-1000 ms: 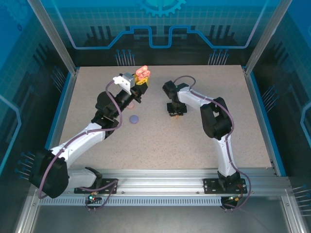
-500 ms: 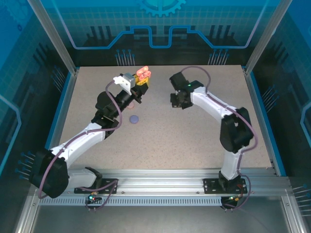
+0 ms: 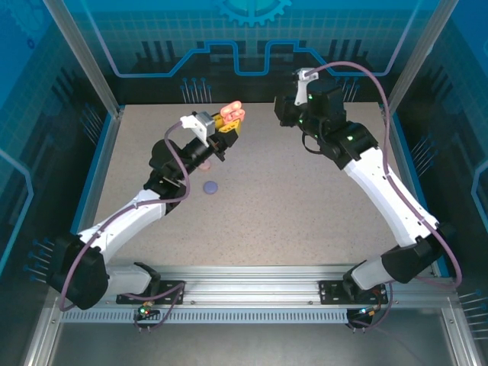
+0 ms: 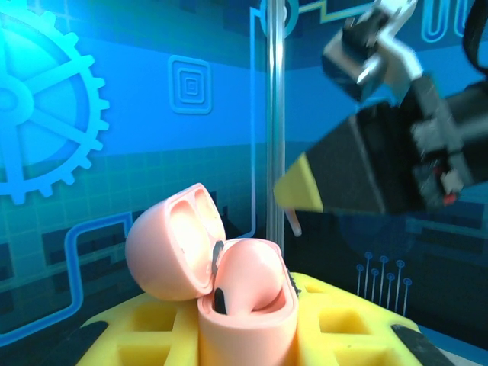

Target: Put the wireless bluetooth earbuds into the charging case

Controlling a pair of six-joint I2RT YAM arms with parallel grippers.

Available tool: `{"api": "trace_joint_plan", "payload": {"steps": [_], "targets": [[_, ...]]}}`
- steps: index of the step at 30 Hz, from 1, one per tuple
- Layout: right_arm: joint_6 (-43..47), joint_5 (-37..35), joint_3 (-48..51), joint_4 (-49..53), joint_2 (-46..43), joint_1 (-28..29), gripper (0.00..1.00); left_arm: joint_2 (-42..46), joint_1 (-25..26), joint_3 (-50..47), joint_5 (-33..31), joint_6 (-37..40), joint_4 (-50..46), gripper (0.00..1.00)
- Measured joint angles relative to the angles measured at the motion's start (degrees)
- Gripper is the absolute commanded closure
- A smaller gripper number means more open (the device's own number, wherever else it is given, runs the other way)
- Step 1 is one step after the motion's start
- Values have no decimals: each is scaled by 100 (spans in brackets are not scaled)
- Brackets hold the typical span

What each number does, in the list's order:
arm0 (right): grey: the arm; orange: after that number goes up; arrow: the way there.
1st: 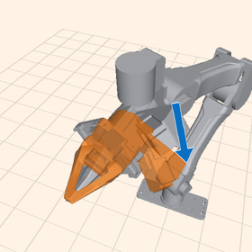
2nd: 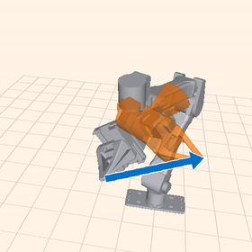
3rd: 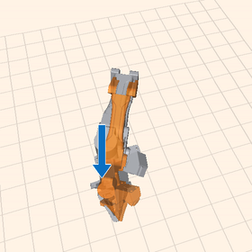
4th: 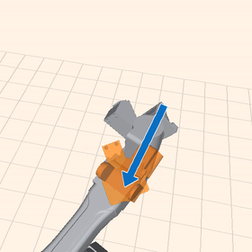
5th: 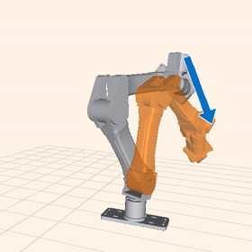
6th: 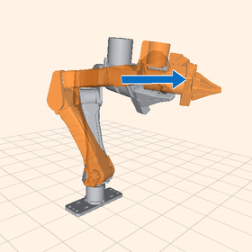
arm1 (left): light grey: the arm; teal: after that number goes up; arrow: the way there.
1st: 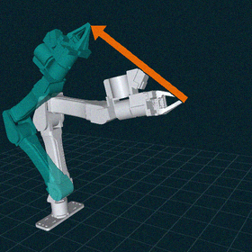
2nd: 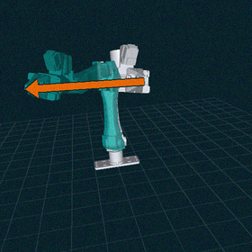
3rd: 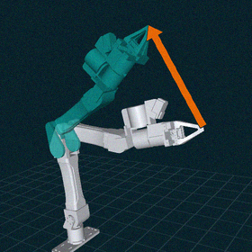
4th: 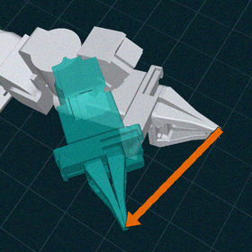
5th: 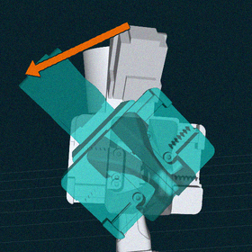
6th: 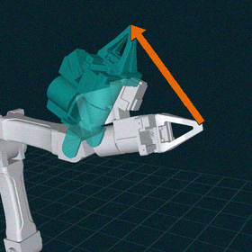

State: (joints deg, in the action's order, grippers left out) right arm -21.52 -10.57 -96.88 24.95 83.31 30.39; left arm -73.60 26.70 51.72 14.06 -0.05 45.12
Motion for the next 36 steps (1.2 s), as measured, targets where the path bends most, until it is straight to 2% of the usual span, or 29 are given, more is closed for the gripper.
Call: {"api": "trace_joint_plan", "payload": {"steps": [8, 16, 23, 36], "targets": [[205, 717, 48, -968, -210, 39, 79, -275, 98, 262, 114, -4, -92, 100], [575, 1510, 514, -1711, -306, 109, 80, -470, 140, 496, 142, -26, -155, 100], [857, 1878, 595, -1801, -306, 125, 80, -503, 170, 546, 146, -26, -201, 100], [1064, 2120, 595, -1709, -306, 162, 80, -516, 214, 568, 146, -24, -262, 100]]}}
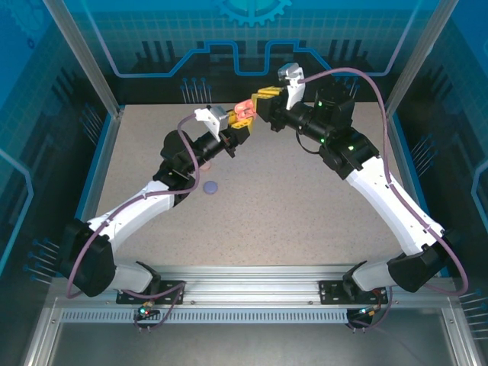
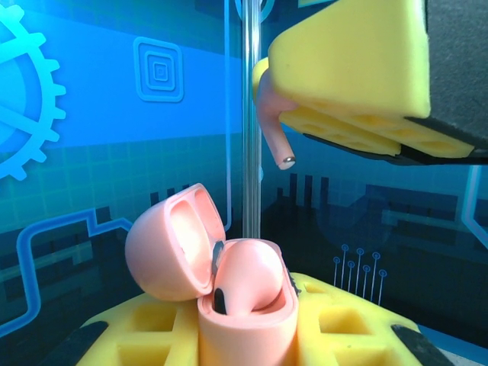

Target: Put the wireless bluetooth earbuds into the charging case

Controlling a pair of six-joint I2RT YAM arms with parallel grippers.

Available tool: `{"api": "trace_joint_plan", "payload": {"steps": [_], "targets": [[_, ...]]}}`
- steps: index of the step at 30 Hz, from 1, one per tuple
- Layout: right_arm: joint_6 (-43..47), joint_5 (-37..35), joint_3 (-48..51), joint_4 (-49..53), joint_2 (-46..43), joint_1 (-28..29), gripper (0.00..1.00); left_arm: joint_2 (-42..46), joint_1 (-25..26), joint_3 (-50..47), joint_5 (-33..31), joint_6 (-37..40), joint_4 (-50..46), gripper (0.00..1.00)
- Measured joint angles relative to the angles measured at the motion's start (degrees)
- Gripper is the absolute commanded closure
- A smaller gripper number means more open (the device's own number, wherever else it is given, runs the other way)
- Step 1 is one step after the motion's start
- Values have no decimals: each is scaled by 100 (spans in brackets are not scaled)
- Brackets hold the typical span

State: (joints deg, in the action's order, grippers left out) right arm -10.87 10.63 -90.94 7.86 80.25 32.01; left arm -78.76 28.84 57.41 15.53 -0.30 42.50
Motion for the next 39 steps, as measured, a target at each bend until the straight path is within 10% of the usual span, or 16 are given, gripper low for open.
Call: {"api": "trace_joint_plan", "payload": {"steps": [39], "targets": [[74, 7, 282, 109, 179, -57, 84, 0, 37, 31, -4, 44, -219, 100]]}}
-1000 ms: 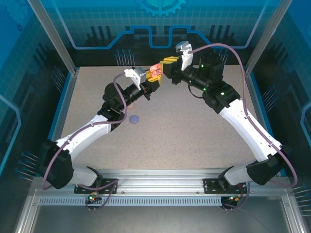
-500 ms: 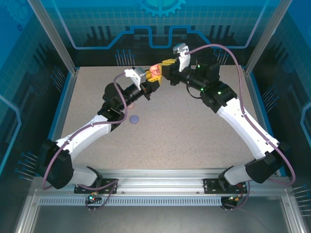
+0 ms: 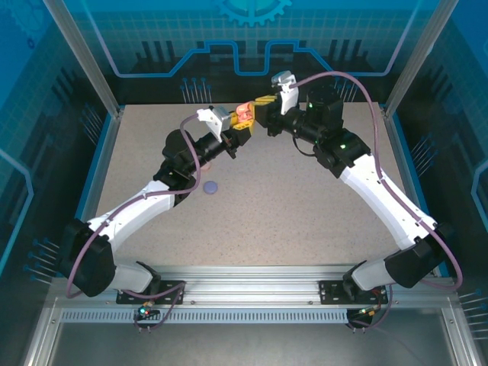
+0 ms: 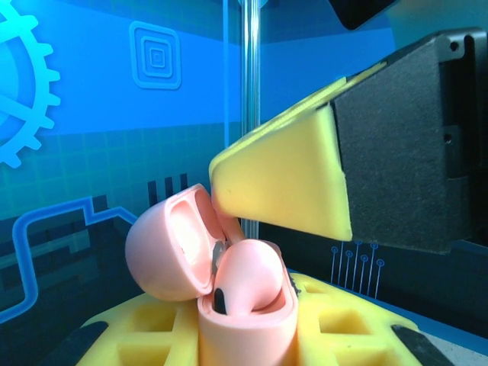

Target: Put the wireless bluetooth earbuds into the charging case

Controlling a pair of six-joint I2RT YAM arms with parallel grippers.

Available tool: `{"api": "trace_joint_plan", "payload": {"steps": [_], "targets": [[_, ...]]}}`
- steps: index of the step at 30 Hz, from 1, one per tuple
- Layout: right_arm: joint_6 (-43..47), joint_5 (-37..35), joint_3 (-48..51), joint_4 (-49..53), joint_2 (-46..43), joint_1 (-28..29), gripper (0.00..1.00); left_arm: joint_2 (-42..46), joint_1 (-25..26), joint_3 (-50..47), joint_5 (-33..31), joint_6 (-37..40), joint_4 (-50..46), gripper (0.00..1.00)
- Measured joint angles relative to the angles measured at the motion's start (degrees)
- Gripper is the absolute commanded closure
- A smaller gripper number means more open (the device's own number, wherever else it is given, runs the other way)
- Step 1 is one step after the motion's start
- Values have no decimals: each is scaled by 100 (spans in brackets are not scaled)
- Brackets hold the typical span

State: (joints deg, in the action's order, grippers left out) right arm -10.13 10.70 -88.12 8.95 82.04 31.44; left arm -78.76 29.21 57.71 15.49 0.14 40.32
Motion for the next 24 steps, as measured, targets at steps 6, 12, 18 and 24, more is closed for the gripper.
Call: {"api": "trace_joint_plan", "payload": {"steps": [6, 12, 18, 24], "targets": [[46, 15, 129, 0, -85, -9, 85, -2, 0, 0, 0, 0, -20, 100], [79, 59, 129, 15, -94, -9, 84, -2, 0, 0, 2, 0, -17, 100], [170, 92, 114, 96, -81, 4, 82, -4, 0, 0, 2, 0, -17, 100], [411, 83, -92, 308, 57, 46, 81, -4, 0, 0, -24, -2, -17, 100]]}}
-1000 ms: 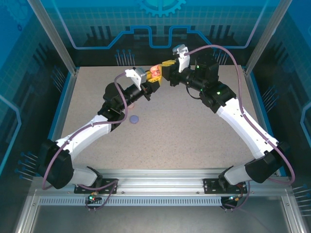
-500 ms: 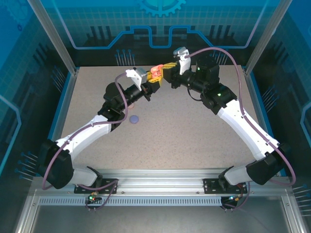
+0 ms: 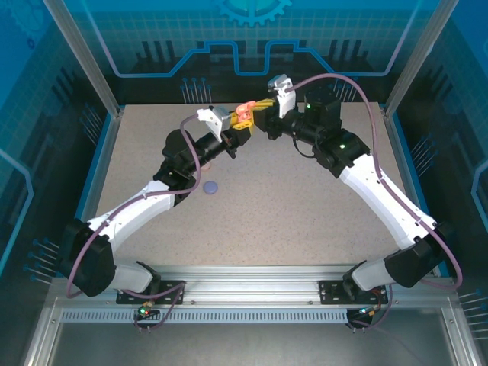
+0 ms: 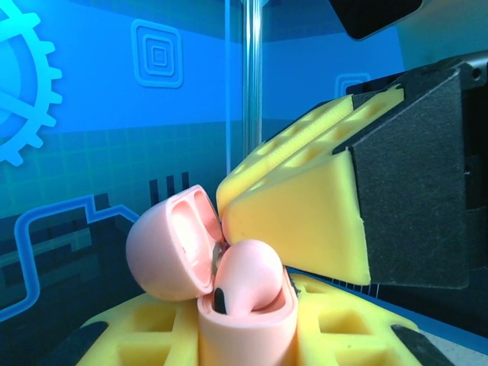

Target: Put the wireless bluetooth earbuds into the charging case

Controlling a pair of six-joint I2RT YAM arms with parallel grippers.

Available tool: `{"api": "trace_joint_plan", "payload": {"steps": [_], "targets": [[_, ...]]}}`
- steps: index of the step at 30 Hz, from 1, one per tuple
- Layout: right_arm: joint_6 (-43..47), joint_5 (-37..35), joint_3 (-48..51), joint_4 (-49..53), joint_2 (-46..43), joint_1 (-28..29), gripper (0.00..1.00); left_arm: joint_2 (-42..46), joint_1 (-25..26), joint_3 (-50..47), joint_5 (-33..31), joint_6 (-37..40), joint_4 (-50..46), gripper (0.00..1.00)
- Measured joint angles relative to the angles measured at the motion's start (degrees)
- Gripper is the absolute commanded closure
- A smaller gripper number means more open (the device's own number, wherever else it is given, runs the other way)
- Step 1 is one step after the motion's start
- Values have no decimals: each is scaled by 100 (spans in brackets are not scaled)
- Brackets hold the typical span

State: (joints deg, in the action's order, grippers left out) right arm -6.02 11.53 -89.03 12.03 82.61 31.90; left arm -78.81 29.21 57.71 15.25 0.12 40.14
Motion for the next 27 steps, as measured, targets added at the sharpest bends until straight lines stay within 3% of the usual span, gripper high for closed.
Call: {"api": "trace_joint_plan", "payload": {"steps": [7, 15, 27], "targets": [[164, -52, -79, 127, 35, 33, 80, 0, 0, 0, -35, 2, -4, 100], [243, -103, -129, 192, 46, 48, 69, -2, 0, 0, -33, 0, -2, 100], [243, -212, -131, 201, 46, 76, 64, -24, 0, 0, -31, 2, 0, 100]]}}
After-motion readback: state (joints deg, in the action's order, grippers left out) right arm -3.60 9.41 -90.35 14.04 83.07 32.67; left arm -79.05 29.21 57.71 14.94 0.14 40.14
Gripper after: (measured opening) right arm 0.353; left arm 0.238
